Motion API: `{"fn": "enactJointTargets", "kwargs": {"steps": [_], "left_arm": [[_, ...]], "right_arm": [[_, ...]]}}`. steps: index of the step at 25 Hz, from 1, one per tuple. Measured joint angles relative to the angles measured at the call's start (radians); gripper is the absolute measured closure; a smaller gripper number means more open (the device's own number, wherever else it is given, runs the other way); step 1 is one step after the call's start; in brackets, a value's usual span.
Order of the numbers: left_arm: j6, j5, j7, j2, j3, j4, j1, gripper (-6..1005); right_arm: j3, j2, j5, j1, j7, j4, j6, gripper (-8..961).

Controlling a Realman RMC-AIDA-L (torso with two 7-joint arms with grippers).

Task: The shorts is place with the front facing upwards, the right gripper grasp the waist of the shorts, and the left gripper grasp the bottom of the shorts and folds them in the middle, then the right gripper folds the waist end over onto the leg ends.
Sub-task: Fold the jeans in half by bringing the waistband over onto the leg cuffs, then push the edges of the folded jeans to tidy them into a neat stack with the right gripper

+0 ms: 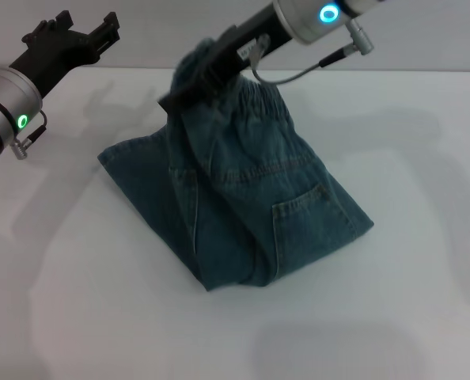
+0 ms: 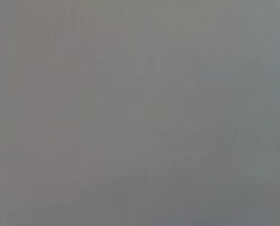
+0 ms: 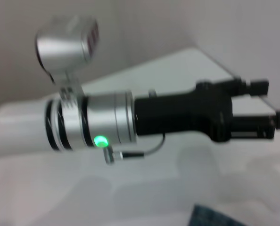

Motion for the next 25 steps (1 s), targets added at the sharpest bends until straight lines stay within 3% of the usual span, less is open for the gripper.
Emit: {"fn": "enactJointTargets", "kwargs": {"steps": [9, 19, 25], "left_arm": [[0.014, -0.008, 0.015, -0.002, 0.000, -0.022, -0.004, 171], [0.030, -0.029, 0.020, -0.003, 0.000, -0.056, -0.016, 171], [0.030, -0.029, 0.020, -0.003, 0.000, -0.057, -0.016, 171]], "right_arm": [[-0.190, 0.011, -0.035, 0.021, -0.027, 0.060, 0.109, 383], [-0.222, 0.014, 0.041, 0.026, -0.150, 0.072, 0.165, 383], [-0.248, 0.014, 0.066, 0.028, -0.145, 0.072, 0.087, 384]]}}
